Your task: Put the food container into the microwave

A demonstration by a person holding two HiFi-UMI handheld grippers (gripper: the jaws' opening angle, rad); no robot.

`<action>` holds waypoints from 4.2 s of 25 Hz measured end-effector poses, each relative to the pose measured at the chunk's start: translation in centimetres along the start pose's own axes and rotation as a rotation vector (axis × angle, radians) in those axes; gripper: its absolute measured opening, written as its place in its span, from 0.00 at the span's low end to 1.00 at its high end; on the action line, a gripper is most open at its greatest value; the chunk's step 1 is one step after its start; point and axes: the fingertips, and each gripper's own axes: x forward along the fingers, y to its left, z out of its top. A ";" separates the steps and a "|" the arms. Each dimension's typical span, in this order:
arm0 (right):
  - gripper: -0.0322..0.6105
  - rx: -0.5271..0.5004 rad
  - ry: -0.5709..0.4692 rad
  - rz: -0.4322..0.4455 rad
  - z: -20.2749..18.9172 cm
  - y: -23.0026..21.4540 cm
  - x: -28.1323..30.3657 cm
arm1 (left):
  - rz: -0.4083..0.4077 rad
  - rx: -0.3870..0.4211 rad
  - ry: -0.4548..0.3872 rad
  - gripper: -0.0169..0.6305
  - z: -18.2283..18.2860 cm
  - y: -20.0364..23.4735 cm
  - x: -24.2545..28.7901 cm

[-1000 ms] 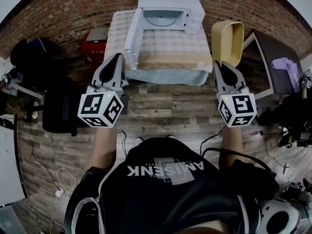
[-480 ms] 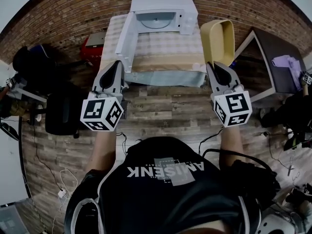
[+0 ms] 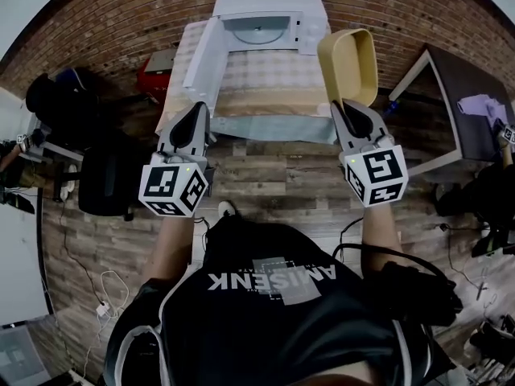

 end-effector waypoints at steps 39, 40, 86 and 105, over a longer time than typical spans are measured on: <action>0.12 0.025 0.317 -0.086 -2.6 8.1 31.3 | -0.368 -0.122 0.025 0.05 -5.5 23.0 19.7; 0.12 0.027 0.329 -0.076 -2.9 8.4 31.7 | -0.375 -0.126 0.028 0.05 -5.6 23.0 19.8; 0.12 -0.226 0.591 0.497 -20.5 0.1 55.1 | 0.117 -0.078 0.116 0.05 -6.9 26.5 29.9; 0.12 -0.284 0.636 0.509 -23.9 -3.8 64.9 | 0.329 -0.074 0.131 0.05 -7.1 28.1 29.8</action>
